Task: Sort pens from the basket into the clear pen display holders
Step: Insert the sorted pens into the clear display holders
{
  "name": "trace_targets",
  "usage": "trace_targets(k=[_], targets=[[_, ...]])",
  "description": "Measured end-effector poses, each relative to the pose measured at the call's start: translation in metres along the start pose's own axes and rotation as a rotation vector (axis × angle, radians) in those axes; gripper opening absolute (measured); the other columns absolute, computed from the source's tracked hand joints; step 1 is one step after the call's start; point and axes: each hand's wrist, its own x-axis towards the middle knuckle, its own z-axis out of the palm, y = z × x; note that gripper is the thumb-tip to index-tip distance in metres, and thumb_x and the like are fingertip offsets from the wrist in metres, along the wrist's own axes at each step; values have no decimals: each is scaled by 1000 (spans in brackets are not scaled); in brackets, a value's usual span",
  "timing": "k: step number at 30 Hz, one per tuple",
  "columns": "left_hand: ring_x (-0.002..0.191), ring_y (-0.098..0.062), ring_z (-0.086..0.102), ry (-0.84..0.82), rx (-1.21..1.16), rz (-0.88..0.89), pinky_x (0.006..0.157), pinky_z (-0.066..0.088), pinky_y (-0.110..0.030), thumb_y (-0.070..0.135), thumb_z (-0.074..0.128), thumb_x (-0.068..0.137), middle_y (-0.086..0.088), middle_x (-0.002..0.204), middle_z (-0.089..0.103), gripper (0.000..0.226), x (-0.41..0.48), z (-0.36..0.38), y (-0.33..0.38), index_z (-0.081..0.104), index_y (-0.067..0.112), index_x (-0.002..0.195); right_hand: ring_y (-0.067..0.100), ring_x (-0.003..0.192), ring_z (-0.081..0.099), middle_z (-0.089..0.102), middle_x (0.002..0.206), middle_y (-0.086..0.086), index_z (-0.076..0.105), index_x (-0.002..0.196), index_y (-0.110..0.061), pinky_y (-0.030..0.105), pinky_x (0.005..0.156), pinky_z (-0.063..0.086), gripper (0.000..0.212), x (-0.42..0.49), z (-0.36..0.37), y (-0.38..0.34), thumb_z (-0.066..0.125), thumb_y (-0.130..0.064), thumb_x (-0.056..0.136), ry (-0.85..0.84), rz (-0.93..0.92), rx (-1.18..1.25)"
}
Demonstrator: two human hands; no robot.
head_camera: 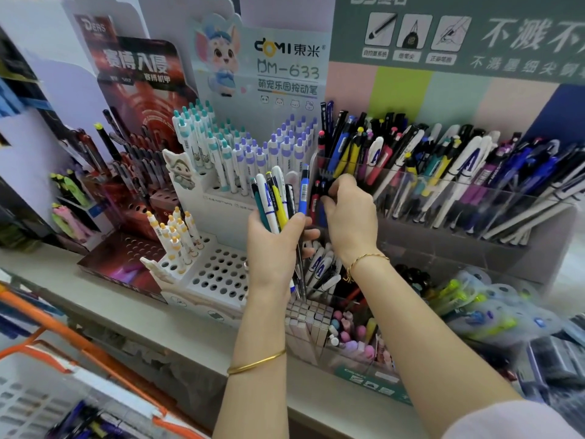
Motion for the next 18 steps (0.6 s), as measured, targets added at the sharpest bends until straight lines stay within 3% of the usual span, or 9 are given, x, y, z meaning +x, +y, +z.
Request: trace_targets(k=[4, 7, 10, 13, 16, 18], targets=[[69, -16, 71, 3, -6, -3, 53, 55, -24, 6, 59, 92, -11, 94, 70, 33, 1, 3, 0, 49, 9, 123, 30, 88, 60, 65, 97, 11, 54, 105, -5, 41, 74, 50, 11, -1, -7, 1, 52, -10, 96, -38, 20, 25], [70, -17, 71, 0, -3, -2, 53, 55, -24, 5, 59, 92, -7, 92, 70, 34, 0, 5, 0, 48, 11, 123, 22, 87, 60, 64, 92, 4, 60, 99, -9, 37, 76, 50, 10, -6, -17, -1, 51, -13, 96, 26, 10, 103], [73, -18, 72, -4, -2, -17, 57, 57, -27, 7, 62, 91, -2, 89, 69, 32, 1, 6, -1, 50, 15, 120, 7, 66, 60, 60, 75, -4, 61, 86, -13, 21, 58, 48, 17, -12, -29, -13, 54, -24, 97, -86, 99, 487], [77, -16, 70, -4, 25, -31, 61, 58, -31, 9, 64, 89, -6, 95, 67, 29, 0, 8, -1, 52, 19, 113, 0, 56, 57, 59, 79, -4, 61, 92, -12, 7, 45, 40, 10, -12, -30, -17, 61, -22, 93, -220, 89, 513], [65, -8, 67, 1, -7, -43, 53, 55, -27, 6, 62, 89, -6, 91, 65, 25, -3, 10, -1, 51, 19, 108, -4, 48, 56, 60, 84, 0, 59, 97, -10, 8, 42, 40, 9, -9, -29, -16, 61, -18, 93, -248, 147, 555], [64, -10, 69, 28, -14, -45, 52, 55, -26, 2, 61, 88, -6, 89, 64, 28, -2, 10, -1, 50, 16, 110, 0, 53, 60, 61, 83, 3, 59, 97, -7, 13, 43, 44, 9, -9, -29, -15, 56, -15, 95, -246, 178, 594]])
